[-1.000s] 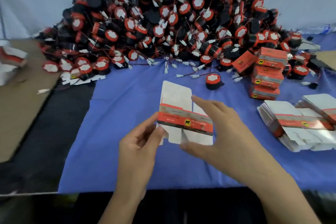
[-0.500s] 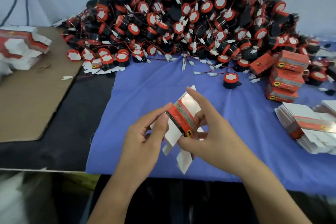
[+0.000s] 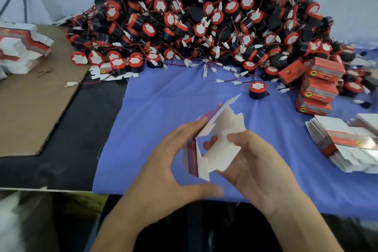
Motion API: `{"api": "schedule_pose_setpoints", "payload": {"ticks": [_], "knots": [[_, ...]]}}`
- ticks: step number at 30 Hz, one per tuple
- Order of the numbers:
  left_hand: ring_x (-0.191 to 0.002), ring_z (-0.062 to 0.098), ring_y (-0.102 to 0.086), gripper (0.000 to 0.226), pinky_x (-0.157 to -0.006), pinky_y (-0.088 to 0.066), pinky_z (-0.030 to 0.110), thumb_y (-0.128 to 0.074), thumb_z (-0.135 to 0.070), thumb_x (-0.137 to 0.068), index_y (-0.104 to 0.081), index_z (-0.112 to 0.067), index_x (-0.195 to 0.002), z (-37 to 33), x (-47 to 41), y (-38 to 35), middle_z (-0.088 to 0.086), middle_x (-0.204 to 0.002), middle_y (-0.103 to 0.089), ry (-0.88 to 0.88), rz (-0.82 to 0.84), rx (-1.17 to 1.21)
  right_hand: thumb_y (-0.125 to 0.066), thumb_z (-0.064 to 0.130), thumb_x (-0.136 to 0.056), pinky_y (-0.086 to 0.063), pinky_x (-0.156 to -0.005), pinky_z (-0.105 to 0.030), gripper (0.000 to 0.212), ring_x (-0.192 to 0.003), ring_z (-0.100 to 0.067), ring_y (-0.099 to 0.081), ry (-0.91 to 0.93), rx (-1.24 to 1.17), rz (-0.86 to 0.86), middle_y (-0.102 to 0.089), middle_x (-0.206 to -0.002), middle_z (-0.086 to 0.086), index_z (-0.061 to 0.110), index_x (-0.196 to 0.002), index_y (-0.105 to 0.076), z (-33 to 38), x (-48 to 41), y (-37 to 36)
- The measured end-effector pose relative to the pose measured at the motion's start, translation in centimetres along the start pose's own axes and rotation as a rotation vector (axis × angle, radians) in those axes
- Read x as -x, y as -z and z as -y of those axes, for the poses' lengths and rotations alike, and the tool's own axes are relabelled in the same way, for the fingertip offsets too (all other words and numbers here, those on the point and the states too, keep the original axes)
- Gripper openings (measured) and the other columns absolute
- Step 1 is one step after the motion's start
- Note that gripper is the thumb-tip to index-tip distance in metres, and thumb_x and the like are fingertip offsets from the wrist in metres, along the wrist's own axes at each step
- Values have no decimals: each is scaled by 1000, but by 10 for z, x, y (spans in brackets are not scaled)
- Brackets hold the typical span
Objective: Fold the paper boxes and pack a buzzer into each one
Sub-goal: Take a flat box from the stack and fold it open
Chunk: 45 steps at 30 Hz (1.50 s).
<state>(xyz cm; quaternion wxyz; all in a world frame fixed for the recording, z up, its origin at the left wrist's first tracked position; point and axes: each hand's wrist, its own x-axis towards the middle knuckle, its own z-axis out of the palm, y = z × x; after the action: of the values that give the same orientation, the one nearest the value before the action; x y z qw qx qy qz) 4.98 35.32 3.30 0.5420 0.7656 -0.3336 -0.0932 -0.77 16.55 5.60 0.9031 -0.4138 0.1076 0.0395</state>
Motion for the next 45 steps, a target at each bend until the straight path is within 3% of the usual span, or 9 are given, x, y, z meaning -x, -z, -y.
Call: {"api": "schedule_pose_setpoints", "payload": {"ticks": [3, 7, 11, 13, 18, 27, 32, 40, 45], "knots": [[-135, 6, -53, 69, -103, -44, 14, -84, -34, -75, -57, -41, -138, 5, -4, -7, -20, -140, -60, -129, -197, 23, -69, 20, -79, -59, -85, -47, 55, -116, -38, -66, -40, 80, 50, -57, -116, -16, 24, -134, -68, -3, 3, 4], [-130, 11, -58, 69, -103, -46, 18, -90, -28, -71, -59, -40, -132, 9, -6, 9, -17, -135, -64, -215, -184, -53, -68, 17, -91, -54, -100, -51, 65, -132, -28, -54, -42, 329, 195, -46, -151, 0, 48, -146, -51, 7, 9, 22], [-137, 11, -55, 62, -109, -43, 21, -87, -33, -77, -61, -37, -134, 2, -6, 20, -14, -139, -63, -257, -99, 21, -54, -1, -100, -45, -106, -62, 69, -149, -40, -35, -52, 229, 374, -31, -163, -8, 27, -159, -35, 20, 15, 38], [-139, 13, -54, 63, -112, -43, 25, -89, -24, -78, -62, -35, -133, 1, -4, 22, -13, -141, -62, -301, -62, 2, -63, 12, -96, -40, -107, -66, 67, -146, -47, -33, -65, 117, 412, -34, -159, -17, 19, -158, -36, 18, 17, 37], [-132, 14, -59, 56, -110, -47, 32, -89, -16, -73, -66, -29, -123, -2, -2, 18, -10, -135, -64, -343, -101, -84, -77, 17, -81, -58, -81, -38, 37, -99, -27, -65, 77, 273, 208, -66, -126, -10, 22, -116, -67, 12, 13, 21], [-130, 11, -57, 65, -110, -46, 31, -96, 2, -66, -70, -22, -120, -7, -6, 17, -9, -132, -65, -363, -80, -326, -76, 17, -80, -57, -77, -28, 38, -100, -19, -70, -12, 413, 182, -71, -117, -3, 18, -118, -71, 15, 22, 10], [-130, 12, -58, 59, -107, -47, 30, -87, -38, -72, -63, -29, -126, -8, -3, 17, -19, -135, -62, -288, -69, -188, -76, 14, -85, -58, -82, -30, 36, -102, -19, -71, 20, 537, 124, -72, -120, -3, 21, -120, -69, 13, 21, 8], [-141, 1, -46, 92, -106, -42, 12, -93, -37, -62, -51, -48, -143, -4, 8, 20, -24, -148, -53, -172, 83, -3, -71, 15, -90, -59, -85, -35, 32, -103, -24, -70, 42, 621, 91, -74, -115, -6, 23, -121, -66, 12, 24, 2], [-141, 8, -50, 86, -111, -41, 22, -93, -48, -62, -56, -48, -140, -1, 6, 24, -19, -145, -58, -148, 83, 67, -60, 7, -102, -58, -78, -23, 30, -90, -16, -72, 90, 730, 25, -76, -107, 3, 32, -117, -66, 12, 28, -6]]}}
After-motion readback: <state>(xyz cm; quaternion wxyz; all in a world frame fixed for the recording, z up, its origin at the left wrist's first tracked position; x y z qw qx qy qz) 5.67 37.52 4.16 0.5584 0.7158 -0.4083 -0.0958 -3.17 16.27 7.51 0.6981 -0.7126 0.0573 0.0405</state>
